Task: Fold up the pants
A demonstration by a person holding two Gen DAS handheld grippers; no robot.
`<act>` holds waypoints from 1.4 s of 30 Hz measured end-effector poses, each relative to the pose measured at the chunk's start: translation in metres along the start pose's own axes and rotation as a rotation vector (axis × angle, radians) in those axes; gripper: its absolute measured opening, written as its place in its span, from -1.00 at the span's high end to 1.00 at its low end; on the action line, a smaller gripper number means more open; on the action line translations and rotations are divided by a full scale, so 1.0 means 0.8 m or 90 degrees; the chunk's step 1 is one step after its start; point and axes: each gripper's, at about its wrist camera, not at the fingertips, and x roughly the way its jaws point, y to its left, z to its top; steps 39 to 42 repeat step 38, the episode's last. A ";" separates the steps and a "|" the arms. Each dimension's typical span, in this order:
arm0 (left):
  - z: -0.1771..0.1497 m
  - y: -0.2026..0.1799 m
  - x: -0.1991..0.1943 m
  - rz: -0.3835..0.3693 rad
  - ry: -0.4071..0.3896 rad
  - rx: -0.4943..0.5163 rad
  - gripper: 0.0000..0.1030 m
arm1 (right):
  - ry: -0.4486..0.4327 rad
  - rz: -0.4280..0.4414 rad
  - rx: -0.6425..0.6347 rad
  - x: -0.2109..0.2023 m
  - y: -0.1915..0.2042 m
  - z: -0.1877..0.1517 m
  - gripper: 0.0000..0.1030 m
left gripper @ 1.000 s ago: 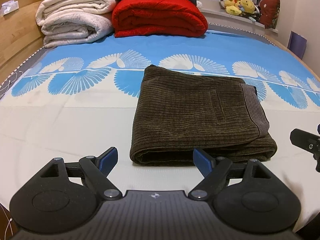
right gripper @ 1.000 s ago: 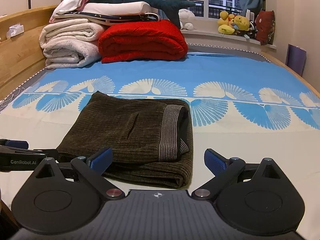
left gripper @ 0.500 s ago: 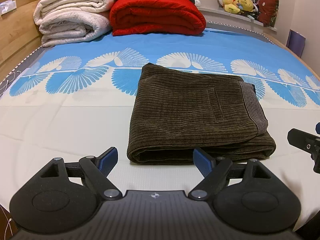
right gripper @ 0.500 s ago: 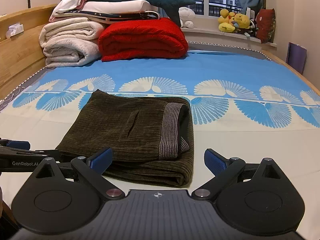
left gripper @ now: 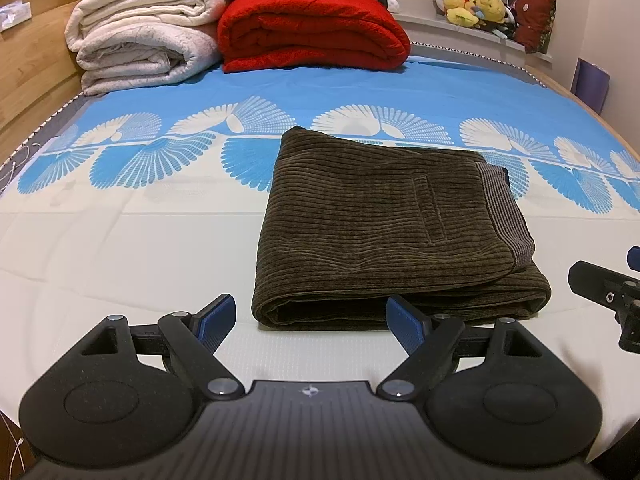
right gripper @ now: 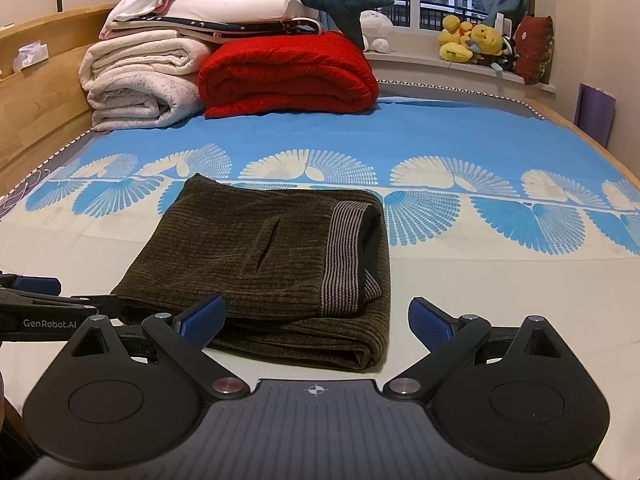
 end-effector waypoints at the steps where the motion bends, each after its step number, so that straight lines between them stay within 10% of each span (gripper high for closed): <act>1: 0.000 0.000 0.000 0.000 0.000 -0.001 -0.68 | 0.001 0.000 0.000 0.000 0.000 0.000 -0.90; 42: -0.002 -0.004 0.001 -0.004 -0.006 0.009 -0.68 | 0.001 0.005 -0.004 0.000 0.002 -0.001 -0.90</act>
